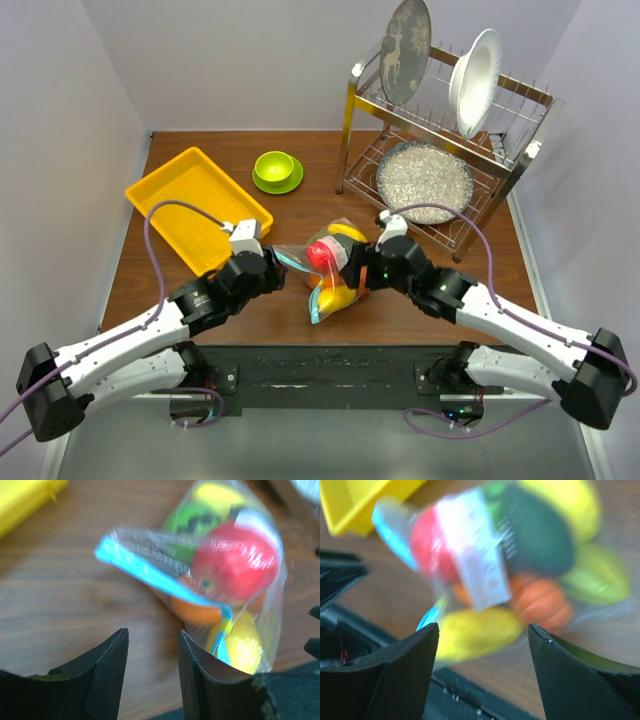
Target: Open the zip-top bag and remove the fake food
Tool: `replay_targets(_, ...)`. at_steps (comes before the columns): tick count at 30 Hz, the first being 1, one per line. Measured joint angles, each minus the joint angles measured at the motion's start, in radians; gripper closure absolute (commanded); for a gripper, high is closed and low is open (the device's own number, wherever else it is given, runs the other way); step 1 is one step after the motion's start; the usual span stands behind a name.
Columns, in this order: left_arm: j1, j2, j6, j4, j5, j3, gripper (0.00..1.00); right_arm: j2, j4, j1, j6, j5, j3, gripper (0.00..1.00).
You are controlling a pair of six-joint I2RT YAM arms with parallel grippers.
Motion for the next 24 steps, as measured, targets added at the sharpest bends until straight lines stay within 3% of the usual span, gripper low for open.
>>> replay_targets(4, 0.000, -0.008, -0.023, 0.095, 0.117, -0.117, 0.55, 0.014, -0.048, 0.144, 0.038, 0.053, 0.000, 0.34)
replay_targets(10, -0.003, -0.016, -0.074, 0.327, 0.296, -0.270, 0.57, 0.092, -0.052, 0.263, 0.110, 0.110, -0.007, 0.34)
replay_targets(18, -0.063, 0.025, -0.124, 0.538, 0.409, -0.322, 0.85, 0.143, -0.043, 0.346, 0.190, 0.167, -0.008, 0.34)
replay_targets(24, -0.115, 0.070, -0.132, 0.624, 0.464, -0.329, 0.92, 0.130, -0.021, 0.364, 0.256, 0.201, -0.045, 0.35)
